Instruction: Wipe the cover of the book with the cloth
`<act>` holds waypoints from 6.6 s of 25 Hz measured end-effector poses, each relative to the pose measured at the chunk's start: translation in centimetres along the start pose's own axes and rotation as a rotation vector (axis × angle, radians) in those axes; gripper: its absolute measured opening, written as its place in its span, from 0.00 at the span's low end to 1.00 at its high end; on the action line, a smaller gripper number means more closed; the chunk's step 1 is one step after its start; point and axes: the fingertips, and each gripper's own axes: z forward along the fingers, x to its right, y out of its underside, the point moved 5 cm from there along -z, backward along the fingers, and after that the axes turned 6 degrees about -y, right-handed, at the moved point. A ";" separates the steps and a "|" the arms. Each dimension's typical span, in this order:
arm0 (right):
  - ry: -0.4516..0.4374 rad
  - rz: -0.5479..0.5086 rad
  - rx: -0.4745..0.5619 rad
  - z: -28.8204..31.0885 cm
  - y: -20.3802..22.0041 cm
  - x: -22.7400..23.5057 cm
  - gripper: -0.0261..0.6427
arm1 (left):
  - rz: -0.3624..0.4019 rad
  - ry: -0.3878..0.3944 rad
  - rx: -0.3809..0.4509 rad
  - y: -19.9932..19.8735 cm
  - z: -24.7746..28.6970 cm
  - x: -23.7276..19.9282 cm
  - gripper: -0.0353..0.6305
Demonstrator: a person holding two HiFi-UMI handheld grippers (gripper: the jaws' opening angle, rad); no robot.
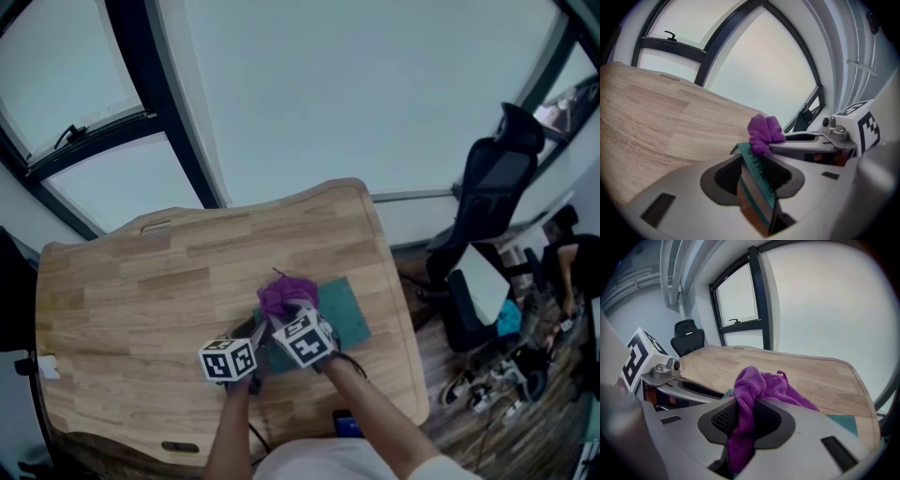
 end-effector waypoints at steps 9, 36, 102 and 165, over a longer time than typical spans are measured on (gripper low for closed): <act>-0.007 0.009 -0.005 -0.5 0.7 -0.5 0.16 | 0.003 -0.003 0.000 0.0 0.1 -0.1 0.26; -0.033 0.043 -0.031 -1.9 2.6 -1.9 0.16 | 0.004 -0.007 -0.001 -0.1 0.2 -0.2 0.26; -0.151 -0.030 -0.074 -3.6 5.5 -4.8 0.16 | 0.004 -0.002 0.005 -0.1 0.4 -0.6 0.26; 0.003 0.083 -0.030 -7.2 7.4 4.4 0.16 | 0.012 -0.003 0.005 -0.4 0.3 -0.6 0.26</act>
